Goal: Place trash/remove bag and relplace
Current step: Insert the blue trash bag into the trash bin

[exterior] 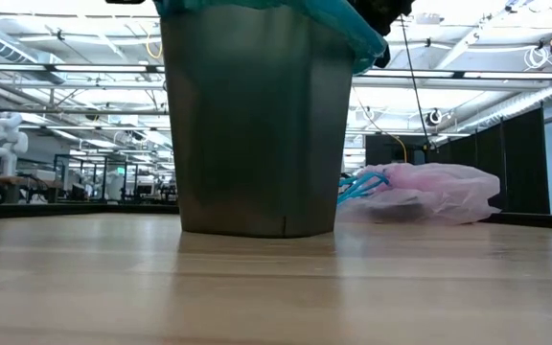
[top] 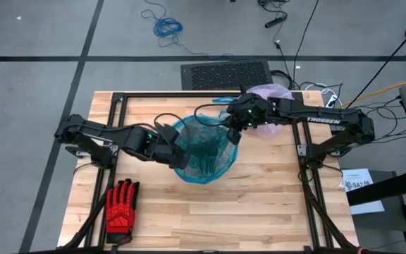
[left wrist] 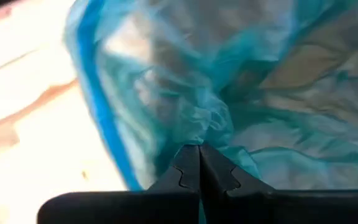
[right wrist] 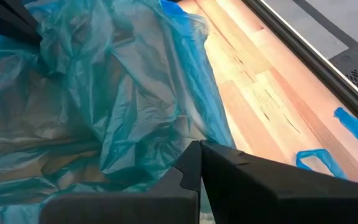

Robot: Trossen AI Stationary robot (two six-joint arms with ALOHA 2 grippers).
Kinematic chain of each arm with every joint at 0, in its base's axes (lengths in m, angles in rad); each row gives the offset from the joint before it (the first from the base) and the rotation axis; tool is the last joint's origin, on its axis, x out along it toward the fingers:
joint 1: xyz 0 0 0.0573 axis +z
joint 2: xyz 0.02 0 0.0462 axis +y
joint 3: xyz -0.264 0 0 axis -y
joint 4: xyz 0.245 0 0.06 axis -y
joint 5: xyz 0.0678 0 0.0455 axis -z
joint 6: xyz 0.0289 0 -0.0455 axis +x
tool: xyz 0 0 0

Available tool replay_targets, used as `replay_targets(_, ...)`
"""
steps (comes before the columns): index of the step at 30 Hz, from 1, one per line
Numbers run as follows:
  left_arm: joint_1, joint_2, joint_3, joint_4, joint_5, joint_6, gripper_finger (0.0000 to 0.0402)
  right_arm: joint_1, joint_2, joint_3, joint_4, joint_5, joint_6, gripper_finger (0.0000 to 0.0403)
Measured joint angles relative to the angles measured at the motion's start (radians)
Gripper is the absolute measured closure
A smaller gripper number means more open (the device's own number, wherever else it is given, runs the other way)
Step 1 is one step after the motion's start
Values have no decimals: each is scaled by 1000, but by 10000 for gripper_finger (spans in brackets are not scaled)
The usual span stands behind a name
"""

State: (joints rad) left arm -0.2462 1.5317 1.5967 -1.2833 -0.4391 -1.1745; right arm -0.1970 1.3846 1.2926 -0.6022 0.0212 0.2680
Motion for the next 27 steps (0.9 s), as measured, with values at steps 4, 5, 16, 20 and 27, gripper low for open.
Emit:
replay_targets(4, -12, -15, 19, -45, 16, -64, 402, 0, 0, 0, -2, 1, 0, 403)
replay_targets(5, -19, -21, 25, -55, 15, -76, 402, 0, 0, 0, -3, 1, 0, 403)
replay_targets(16, -75, -28, 39, -104, 16, -183, 402, 0, 0, 0, -11, 3, 0, 403)
replay_targets(20, -95, -28, 39, -123, 20, -234, 402, 0, 0, 0, -14, 3, 0, 403)
replay_targets(27, -123, -29, 39, -132, 24, -287, 402, 0, 0, 0, -15, 3, 0, 403)
